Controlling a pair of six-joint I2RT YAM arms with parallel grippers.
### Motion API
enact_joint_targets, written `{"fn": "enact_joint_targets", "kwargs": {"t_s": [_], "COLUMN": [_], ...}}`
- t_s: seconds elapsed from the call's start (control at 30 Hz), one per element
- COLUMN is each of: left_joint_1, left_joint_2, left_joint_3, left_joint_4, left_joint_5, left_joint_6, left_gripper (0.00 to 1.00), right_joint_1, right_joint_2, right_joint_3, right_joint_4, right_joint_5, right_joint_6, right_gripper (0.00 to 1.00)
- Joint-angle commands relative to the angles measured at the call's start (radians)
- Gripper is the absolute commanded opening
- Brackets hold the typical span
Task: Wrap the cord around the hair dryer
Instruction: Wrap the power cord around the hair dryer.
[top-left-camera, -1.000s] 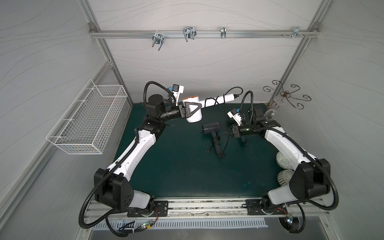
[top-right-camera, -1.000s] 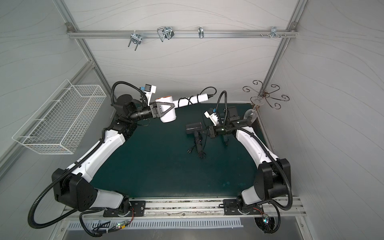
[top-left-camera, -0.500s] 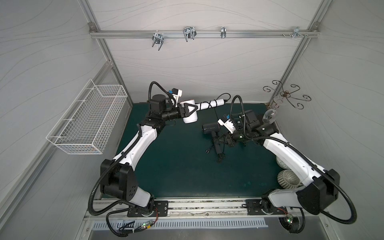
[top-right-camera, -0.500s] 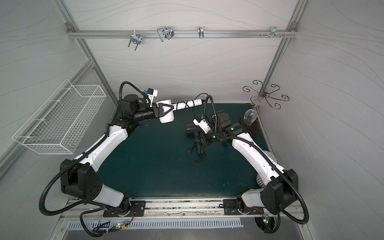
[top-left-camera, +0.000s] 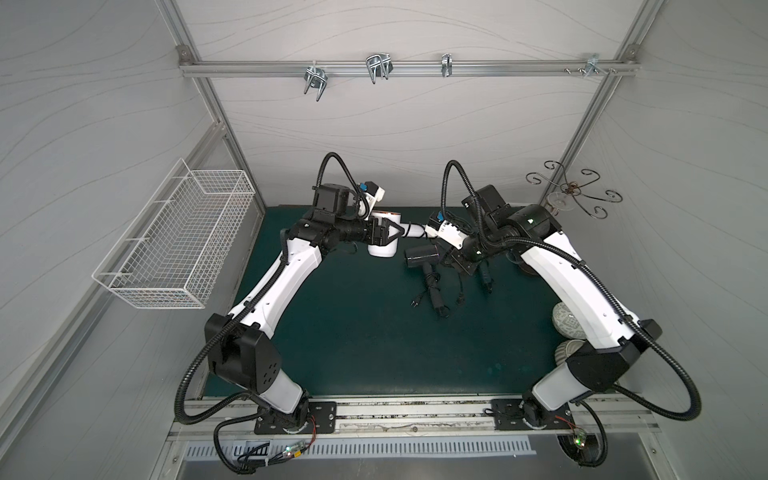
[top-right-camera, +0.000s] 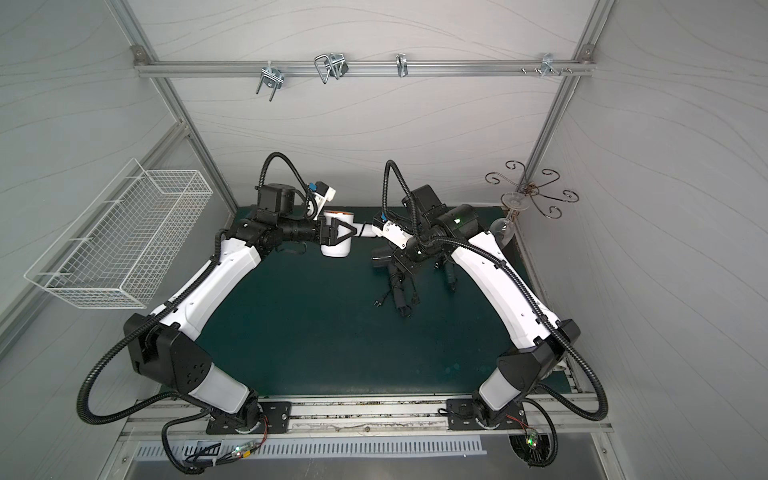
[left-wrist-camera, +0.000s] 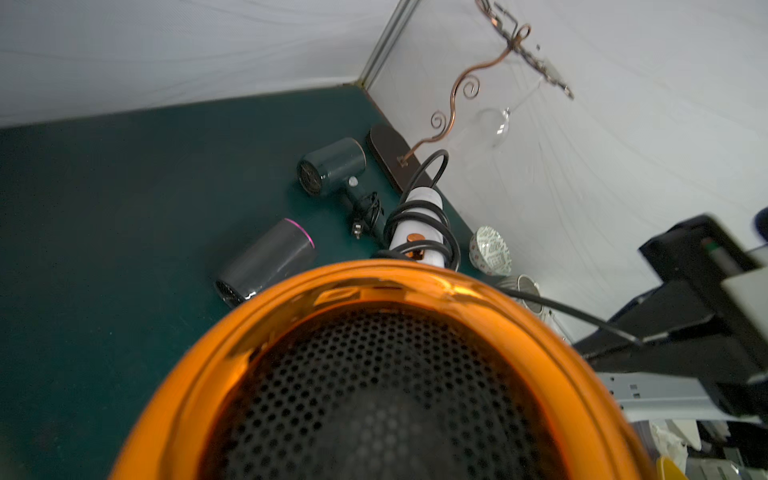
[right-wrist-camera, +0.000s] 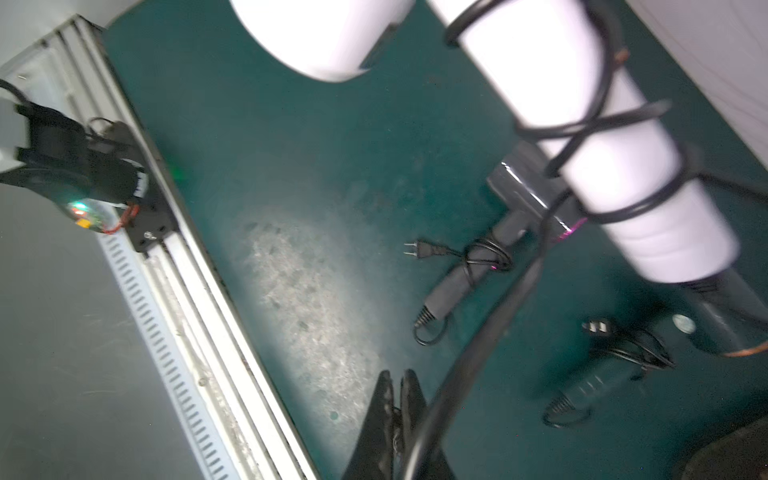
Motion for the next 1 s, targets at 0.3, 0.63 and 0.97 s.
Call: {"fn": "enact_joint_targets", "kwargs": {"t_s": [0.3, 0.63, 0.97], "left_joint_1": [-0.155, -0.217, -0.265], "left_joint_2": [-0.004, -0.023, -0.024], "left_joint_3": [0.063, 0.06, 0.092], "left_joint_4": [-0.282, -0.36, -0.397], "left_joint_5": [-0.039, -0.027, 0.059], "left_joint_6": [0.254, 0.318, 0.35], "left_gripper": [0.0, 0.0, 0.0], "right_joint_1": [0.004, -0.125, -0.21], "right_joint_2": [-0.055, -0.003, 0.016], "right_joint_3": [-0.041, -0.035, -0.068], "right_joint_4": [0.251, 0.374, 0.326], "right_joint_5": [0.513, 0.43, -0.062], "right_joint_6": [-0.265, -0.386, -0.415], "right_gripper": [0.0, 0.0, 0.0]}}
